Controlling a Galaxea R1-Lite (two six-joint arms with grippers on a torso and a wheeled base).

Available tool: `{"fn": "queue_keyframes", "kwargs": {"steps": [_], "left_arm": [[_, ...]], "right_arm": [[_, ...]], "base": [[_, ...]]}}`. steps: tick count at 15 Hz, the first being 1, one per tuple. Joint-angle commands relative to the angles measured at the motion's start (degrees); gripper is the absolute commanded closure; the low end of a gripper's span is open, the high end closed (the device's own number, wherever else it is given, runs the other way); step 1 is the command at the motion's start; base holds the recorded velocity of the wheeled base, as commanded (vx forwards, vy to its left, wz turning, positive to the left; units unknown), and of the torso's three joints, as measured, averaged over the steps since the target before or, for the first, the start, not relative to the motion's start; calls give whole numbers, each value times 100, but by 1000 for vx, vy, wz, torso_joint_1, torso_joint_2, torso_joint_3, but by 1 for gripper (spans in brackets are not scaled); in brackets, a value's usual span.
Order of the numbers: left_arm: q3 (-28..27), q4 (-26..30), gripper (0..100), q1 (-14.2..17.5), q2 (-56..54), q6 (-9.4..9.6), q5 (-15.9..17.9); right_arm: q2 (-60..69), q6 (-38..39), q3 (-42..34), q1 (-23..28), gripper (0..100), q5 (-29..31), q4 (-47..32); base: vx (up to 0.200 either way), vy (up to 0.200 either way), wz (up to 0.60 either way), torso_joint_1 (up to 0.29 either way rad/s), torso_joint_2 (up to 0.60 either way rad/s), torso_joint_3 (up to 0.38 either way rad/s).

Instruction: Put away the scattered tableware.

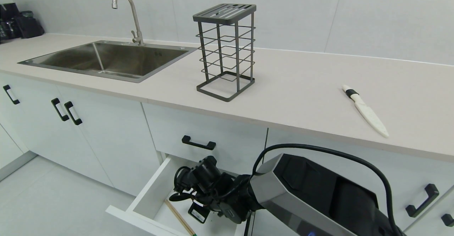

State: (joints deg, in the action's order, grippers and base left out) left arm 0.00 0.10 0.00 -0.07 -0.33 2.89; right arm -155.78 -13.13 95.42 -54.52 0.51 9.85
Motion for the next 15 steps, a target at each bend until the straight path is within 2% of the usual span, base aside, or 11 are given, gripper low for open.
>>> {"fn": "queue_keyframes", "kwargs": {"steps": [1, 5, 6, 12, 15], "left_arm": [[0, -1, 0, 0, 7, -2, 1], [0, -1, 0, 0, 7, -2, 1], [0, -1, 0, 0, 7, -2, 1], [0, -1, 0, 0, 7, -2, 1], [0, -1, 0, 0, 7, -2, 1]], "right_arm": [[48, -5, 144, -24, 100, 2, -159], [39, -23, 390, -33, 100, 10, -607], [39, -32, 381, -33, 0, 10, -607], [66, -85, 249, 11, 0, 10, -317], [470, -102, 197, -6, 0, 10, -212]], "base": [[0, 0, 0, 0, 0, 0], [0, 0, 0, 0, 0, 0], [0, 0, 0, 0, 0, 0], [0, 0, 0, 0, 0, 0], [0, 0, 0, 0, 0, 0]]}}
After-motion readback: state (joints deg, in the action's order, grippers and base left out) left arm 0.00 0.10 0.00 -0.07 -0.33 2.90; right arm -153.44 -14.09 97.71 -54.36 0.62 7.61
